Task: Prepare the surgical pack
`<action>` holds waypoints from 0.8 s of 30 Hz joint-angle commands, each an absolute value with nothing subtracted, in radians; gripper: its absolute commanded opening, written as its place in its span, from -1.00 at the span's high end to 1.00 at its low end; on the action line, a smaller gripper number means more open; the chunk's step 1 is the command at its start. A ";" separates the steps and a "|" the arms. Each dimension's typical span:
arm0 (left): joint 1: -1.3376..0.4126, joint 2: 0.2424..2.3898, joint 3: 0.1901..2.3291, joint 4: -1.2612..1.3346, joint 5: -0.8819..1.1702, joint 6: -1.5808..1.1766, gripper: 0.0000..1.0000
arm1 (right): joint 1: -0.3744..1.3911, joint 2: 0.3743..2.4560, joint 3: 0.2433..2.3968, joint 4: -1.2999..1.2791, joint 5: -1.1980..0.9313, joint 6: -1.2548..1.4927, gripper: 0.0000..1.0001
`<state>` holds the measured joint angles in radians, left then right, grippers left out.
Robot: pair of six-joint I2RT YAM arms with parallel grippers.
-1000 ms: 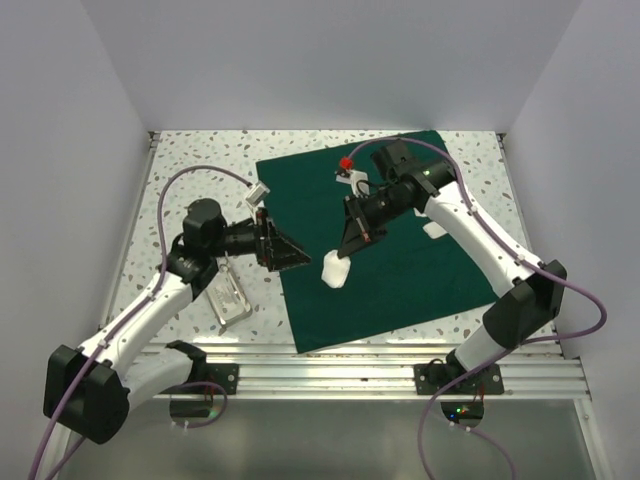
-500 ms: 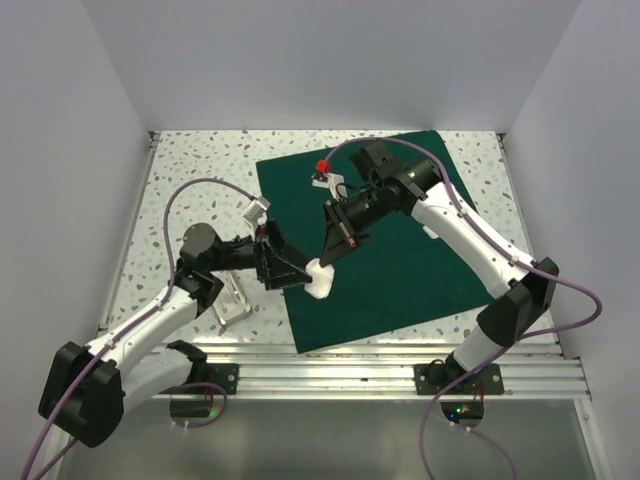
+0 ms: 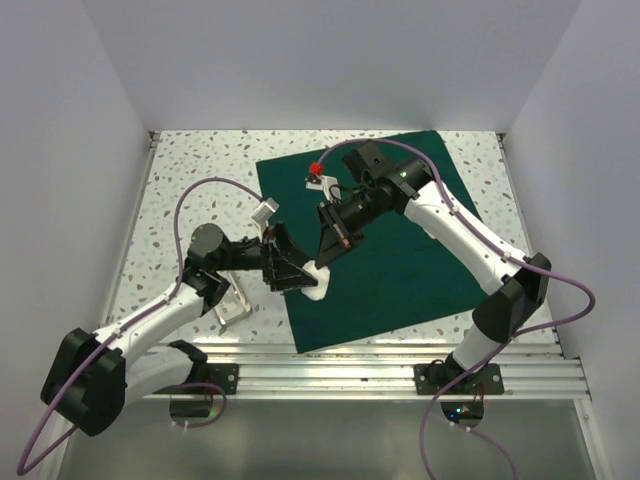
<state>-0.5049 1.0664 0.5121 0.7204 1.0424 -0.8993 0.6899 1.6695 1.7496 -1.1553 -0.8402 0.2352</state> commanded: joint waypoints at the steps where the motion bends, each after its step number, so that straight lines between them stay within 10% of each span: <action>1: -0.506 1.092 0.526 0.778 1.066 -0.908 -0.54 | 0.690 1.666 1.796 -1.173 -0.853 0.247 1.00; 10: -0.503 1.068 0.546 0.652 1.071 -0.861 0.36 | 0.692 1.661 1.772 -1.178 -0.808 0.241 1.00; 13: -0.503 1.066 0.549 0.634 1.074 -0.861 1.00 | 0.692 1.667 1.767 -1.157 -0.789 0.261 1.00; 15: -0.499 1.066 0.549 0.605 1.066 -0.861 1.00 | 0.692 1.675 1.781 -1.151 -0.735 0.285 0.93; 19: -0.439 1.029 0.555 0.410 0.990 -0.804 1.00 | 0.661 1.715 1.859 -1.180 -0.556 0.377 -0.33; 24: -0.267 1.015 0.603 -0.100 0.738 -0.589 1.00 | 0.533 1.746 1.867 -1.172 -0.416 0.480 -0.75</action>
<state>-0.3523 1.0321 0.5396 0.2970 0.9360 -0.7574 0.6109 1.7306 1.8397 -1.1591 -0.5499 0.3828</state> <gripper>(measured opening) 0.028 0.868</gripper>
